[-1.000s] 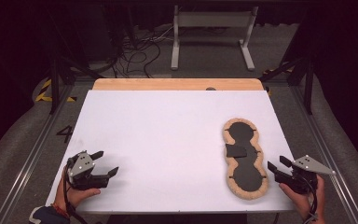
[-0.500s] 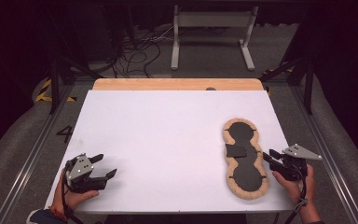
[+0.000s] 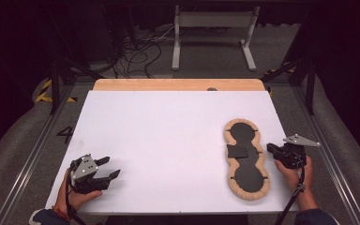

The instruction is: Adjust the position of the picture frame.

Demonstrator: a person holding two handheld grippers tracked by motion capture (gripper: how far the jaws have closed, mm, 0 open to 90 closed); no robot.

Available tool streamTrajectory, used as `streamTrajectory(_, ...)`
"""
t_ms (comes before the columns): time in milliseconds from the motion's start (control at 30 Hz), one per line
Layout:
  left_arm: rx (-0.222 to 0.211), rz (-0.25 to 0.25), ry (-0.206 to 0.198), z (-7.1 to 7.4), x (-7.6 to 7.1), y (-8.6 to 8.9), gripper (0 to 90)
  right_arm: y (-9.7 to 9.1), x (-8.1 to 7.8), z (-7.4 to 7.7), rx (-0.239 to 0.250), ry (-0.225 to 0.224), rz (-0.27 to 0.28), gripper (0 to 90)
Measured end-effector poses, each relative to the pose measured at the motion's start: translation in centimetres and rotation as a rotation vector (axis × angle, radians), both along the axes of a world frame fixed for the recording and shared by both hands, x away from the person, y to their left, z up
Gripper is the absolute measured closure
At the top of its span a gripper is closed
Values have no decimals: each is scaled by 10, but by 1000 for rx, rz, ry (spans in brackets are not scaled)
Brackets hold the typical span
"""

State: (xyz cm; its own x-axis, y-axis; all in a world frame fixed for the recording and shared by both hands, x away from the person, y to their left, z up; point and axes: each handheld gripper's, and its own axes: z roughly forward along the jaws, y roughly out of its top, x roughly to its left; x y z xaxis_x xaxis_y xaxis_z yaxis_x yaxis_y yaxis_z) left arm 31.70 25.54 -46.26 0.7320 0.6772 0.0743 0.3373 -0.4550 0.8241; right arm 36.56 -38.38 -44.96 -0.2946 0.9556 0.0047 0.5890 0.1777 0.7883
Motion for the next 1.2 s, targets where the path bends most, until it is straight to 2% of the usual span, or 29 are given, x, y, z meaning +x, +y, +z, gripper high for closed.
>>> streamTrajectory(33,-7,-12,3,0,0,1,459,3,6,-2,0,16,14,872)
streamTrajectory(133,8,-6,4,1,0,1,525,5,11,-2,1,22,16,885)
streamTrajectory(167,5,-19,10,1,1,2,619,6,15,-1,4,19,24,892)
streamTrajectory(200,5,-19,10,1,1,2,662,6,15,-1,4,19,24,892)
streamTrajectory(233,-14,-36,20,2,2,3,714,7,18,-1,24,30,37,895)
streamTrajectory(267,-14,-36,20,2,2,3,760,7,18,-1,24,30,37,895)
streamTrajectory(333,-47,-39,29,3,4,4,795,11,19,-3,46,57,75,900)
streamTrajectory(400,-68,-61,34,4,6,4,872,16,20,-3,14,64,78,900)
streamTrajectory(433,-65,-69,39,3,6,2,892,16,20,-3,17,64,78,900)
streamTrajectory(567,-30,-85,48,1,6,-4,897,16,20,-3,30,65,80,900)
streamTrajectory(767,10,-98,43,1,10,-12,889,23,22,-3,19,67,89,900)
streamTrajectory(867,18,-104,43,1,12,-15,858,27,24,-3,11,66,101,900)
streamTrajectory(967,19,-111,47,0,13,-19,877,30,26,-3,22,75,115,900)
streamTrajectory(1200,29,-133,40,1,14,-24,884,59,36,-2,-7,88,178,900)
